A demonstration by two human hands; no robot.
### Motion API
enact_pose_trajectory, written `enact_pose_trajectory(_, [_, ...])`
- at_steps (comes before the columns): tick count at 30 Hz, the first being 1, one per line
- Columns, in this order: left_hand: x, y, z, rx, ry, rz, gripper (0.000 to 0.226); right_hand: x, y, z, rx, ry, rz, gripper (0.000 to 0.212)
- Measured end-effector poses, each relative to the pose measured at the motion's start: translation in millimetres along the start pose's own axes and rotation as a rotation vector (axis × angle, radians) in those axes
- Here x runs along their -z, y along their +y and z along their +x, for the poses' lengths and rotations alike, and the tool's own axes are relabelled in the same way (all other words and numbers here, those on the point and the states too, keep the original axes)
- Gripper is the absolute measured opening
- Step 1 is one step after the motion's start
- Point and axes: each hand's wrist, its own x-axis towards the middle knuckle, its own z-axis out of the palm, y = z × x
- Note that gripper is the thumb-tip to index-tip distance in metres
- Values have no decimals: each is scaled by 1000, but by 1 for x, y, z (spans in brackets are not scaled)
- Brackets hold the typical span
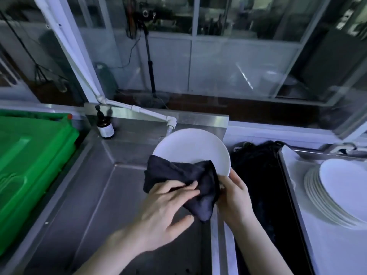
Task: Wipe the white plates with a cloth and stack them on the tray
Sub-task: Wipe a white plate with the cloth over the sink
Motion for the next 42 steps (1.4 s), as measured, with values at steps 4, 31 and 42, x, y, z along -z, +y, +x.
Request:
enact_pose_trajectory(4, [12, 13, 22, -177, -43, 120, 43, 2, -20, -7, 51, -93, -45, 30])
enact_pose_trajectory(31, [19, 16, 81, 175, 8, 261, 63, -1, -54, -23, 46, -118, 8, 32])
enact_pose_trajectory(42, [-12, 51, 66, -25, 41, 318, 62, 0, -63, -17, 91, -61, -145, 18])
